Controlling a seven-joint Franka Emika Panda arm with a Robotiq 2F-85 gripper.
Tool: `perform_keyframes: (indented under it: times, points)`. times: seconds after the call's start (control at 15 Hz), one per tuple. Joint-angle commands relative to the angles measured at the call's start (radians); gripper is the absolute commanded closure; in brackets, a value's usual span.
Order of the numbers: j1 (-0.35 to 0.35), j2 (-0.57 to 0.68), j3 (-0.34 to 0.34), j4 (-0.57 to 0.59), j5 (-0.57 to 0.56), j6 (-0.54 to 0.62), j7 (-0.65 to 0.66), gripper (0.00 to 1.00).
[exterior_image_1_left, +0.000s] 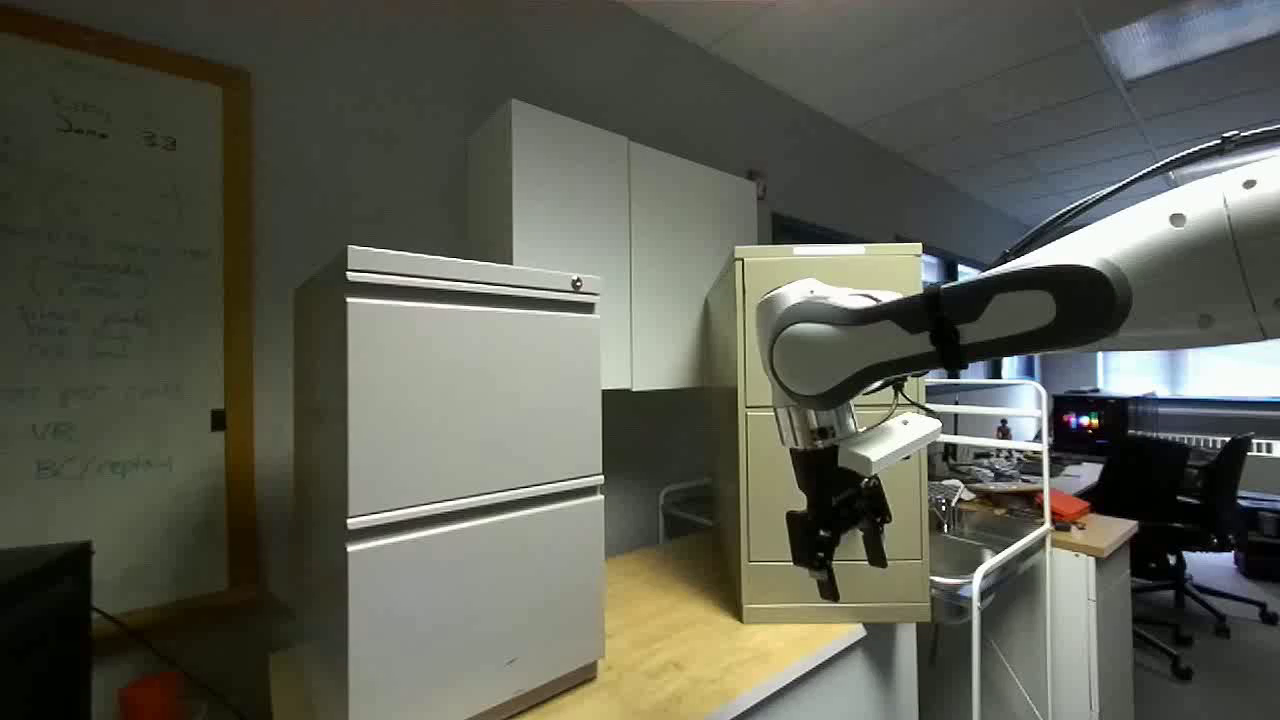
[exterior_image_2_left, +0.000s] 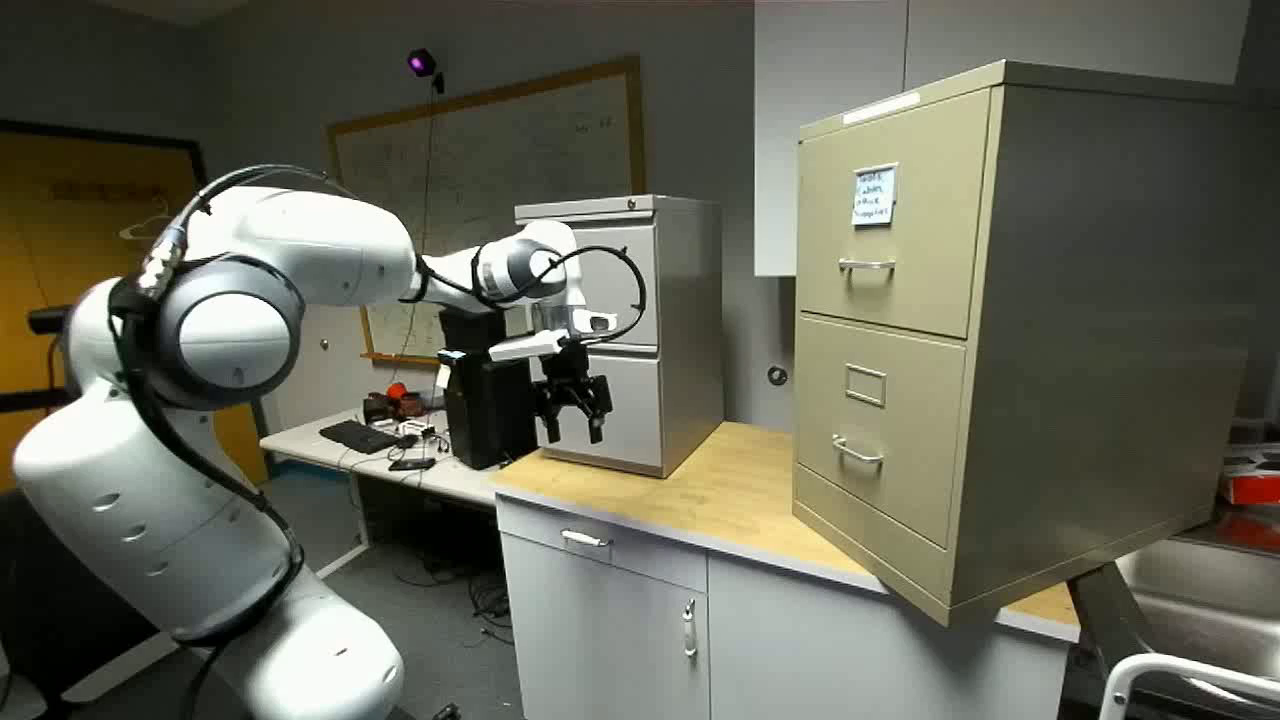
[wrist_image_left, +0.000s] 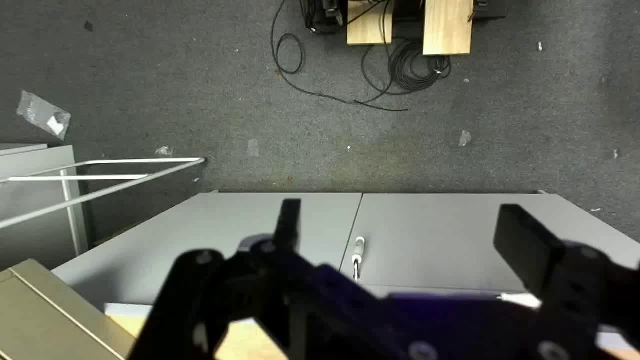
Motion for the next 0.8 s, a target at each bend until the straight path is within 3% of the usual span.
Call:
perform_keyframes:
  times: [0.0, 0.73]
  points:
    - [0.017, 0.001, -0.014, 0.003, -0.004, -0.001, 0.004, 0.0]
    - [0.015, 0.013, -0.02, 0.01, -0.018, 0.012, -0.017, 0.0]
